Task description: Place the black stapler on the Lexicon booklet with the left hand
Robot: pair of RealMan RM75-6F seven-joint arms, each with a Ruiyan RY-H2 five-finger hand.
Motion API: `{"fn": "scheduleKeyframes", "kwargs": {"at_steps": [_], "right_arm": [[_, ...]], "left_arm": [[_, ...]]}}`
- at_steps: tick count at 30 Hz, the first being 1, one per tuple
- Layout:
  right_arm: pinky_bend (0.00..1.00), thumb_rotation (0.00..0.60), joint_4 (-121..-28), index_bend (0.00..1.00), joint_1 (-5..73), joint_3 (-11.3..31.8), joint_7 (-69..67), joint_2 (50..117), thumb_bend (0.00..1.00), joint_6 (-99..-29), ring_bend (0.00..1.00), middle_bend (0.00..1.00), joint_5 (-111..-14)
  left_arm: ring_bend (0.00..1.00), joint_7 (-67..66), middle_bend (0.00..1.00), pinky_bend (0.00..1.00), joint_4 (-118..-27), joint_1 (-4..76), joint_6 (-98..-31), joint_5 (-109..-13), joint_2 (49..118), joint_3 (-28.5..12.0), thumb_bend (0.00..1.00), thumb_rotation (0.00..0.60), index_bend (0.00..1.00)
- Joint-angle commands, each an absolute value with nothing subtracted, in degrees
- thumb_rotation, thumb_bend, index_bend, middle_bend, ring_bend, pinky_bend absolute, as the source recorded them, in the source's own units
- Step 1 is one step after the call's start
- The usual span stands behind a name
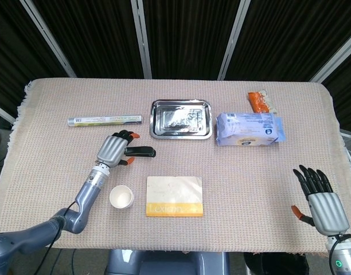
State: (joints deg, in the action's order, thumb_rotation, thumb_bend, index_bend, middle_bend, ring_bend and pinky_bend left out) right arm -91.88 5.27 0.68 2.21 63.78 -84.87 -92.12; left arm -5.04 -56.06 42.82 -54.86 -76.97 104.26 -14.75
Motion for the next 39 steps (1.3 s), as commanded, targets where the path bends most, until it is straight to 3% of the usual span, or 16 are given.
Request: {"fn": "scheduleKeyframes", "kwargs": {"at_steps": [1,15,21,28,39], "right_arm": [[0.0,0.599,-91.98,0.0,5.14,0.59,2.07,63.64,0.19,-85.34,0.0,0.0,-92.57],[0.0,0.598,-91.94,0.0,4.05,0.56,1.28,63.09,0.19,-87.81,0.0,0.0,-93.46],[0.0,0.6,-91.91,0.0,4.03,0.34,1.64,63.07,0.19,-87.48,0.0,0.0,-93.54],[0.0,0.6,-92.1,0.0,3.99,0.03,2.12,62.99,0.2,-87.28,0.0,0.0,-93.91],[0.0,0.6,-92.34,0.0,4.18,-0.16,2.42,63.11,0.19,-86.45,0.0,0.0,-93.8]], "left_arm": [[0.21,-5.67,0.26,0.33,-54.59,44.31,-53.27,-76.43,105.49,-14.74,0.23,0.6,0.28],[0.28,-8.46,0.36,0.37,-49.28,45.79,-49.82,-73.0,107.93,-13.85,0.28,0.6,0.42],[0.33,-8.6,0.41,0.43,-46.98,46.24,-49.67,-72.65,108.93,-13.63,0.4,0.6,0.53],[0.35,-7.66,0.44,0.45,-44.2,47.16,-50.1,-72.41,110.27,-14.14,0.46,0.6,0.56],[0.39,-2.43,0.48,0.48,-50.5,46.75,-58.86,-76.97,107.69,-14.33,0.48,0.6,0.61]]}}
